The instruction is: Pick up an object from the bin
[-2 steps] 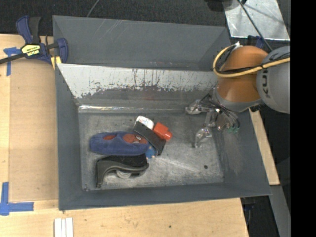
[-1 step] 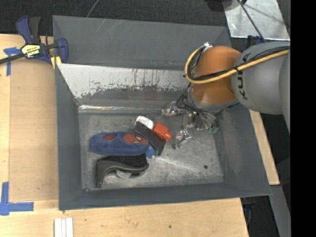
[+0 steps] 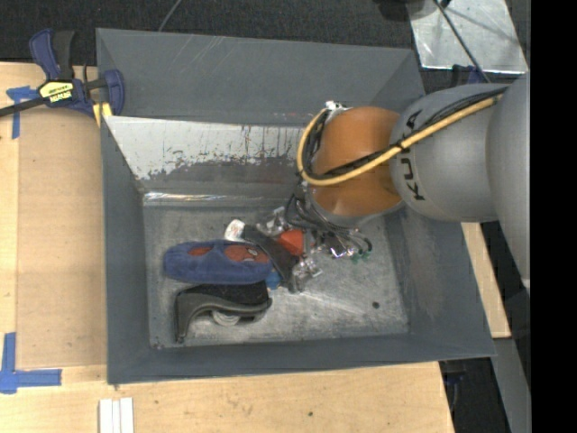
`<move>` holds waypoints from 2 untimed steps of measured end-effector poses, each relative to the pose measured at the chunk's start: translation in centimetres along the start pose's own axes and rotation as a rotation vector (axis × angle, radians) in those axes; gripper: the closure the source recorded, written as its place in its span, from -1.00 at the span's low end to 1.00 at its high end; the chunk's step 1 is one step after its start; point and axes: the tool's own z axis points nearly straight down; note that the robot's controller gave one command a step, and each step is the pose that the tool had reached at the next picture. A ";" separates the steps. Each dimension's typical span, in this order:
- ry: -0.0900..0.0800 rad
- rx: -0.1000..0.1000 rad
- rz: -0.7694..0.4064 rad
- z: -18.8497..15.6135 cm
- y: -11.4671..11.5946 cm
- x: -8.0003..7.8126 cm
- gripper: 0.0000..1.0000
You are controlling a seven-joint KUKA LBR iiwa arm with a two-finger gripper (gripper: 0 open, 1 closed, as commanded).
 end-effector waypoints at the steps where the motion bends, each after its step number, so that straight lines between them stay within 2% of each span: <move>1: 0.010 -0.009 0.019 0.3 -4.7 -4.1 -1.00; 2: -0.012 -0.001 0.018 -0.2 -4.9 -4.5 1.00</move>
Offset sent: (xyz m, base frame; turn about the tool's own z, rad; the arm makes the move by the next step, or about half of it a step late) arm 0.0532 -0.0274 -0.0067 0.0164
